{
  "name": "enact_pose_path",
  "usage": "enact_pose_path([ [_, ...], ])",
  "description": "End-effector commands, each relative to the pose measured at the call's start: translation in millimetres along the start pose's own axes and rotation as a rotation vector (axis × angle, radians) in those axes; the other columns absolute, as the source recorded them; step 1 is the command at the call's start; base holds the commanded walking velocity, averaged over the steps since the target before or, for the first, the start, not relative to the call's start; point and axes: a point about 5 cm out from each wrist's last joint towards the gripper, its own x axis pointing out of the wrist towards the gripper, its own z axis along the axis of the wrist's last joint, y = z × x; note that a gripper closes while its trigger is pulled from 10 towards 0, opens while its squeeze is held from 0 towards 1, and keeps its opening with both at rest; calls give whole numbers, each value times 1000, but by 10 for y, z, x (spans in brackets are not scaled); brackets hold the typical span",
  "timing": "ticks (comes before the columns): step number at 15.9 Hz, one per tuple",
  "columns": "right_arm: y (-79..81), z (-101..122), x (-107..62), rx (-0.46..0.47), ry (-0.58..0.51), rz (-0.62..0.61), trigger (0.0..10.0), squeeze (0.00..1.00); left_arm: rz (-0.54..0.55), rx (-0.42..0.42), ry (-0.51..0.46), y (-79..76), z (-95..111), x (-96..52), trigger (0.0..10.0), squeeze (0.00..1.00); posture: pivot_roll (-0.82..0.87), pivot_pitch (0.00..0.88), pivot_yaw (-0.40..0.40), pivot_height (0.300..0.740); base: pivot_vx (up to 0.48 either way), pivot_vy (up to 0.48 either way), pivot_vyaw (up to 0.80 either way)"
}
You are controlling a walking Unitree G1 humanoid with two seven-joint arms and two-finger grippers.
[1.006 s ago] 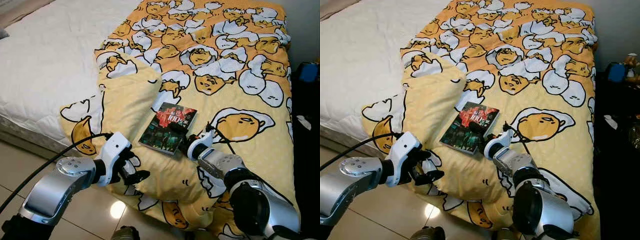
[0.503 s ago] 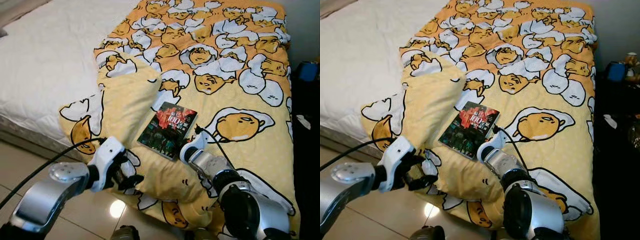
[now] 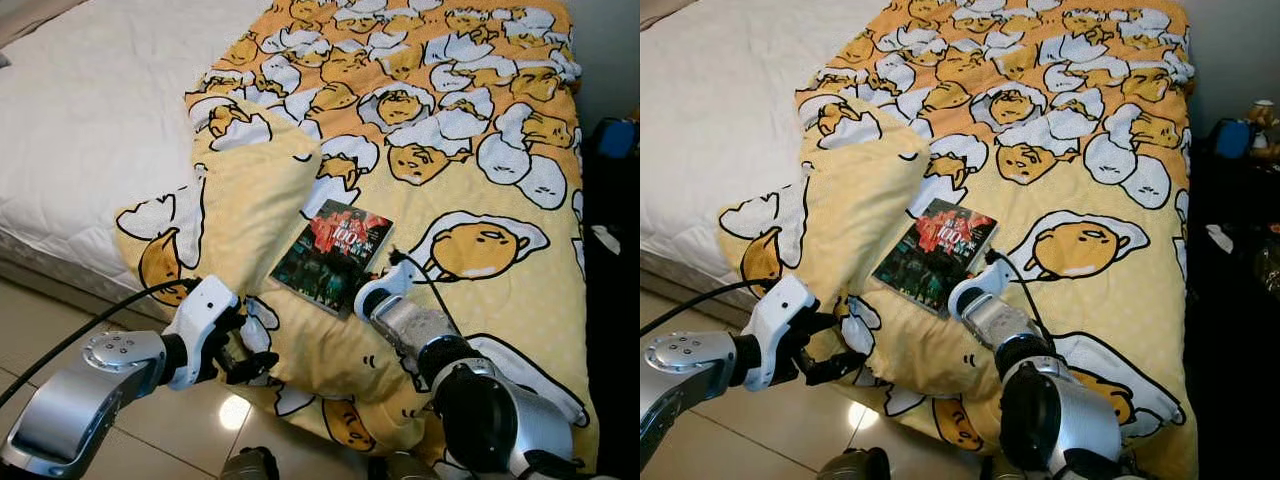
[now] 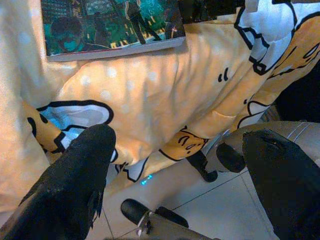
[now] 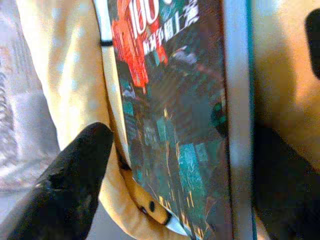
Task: Clean up the room
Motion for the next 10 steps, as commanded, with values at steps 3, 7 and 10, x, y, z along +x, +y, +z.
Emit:
enact_pose_path([
  [3,114,79,14,93,-46,74,0,0,5,7,-9,1,21,-7,10000,796,105,138,53,740,0,0,0],
  [7,132,18,25,88,-18,88,0,0,6,11,-14,2,43,-5,10000,796,111,134,46,740,0,0,0],
  [10,97,-70,29,39,26,68,0,0,5,9,-12,-22,23,-17,10000,796,117,127,37,740,0,0,0],
])
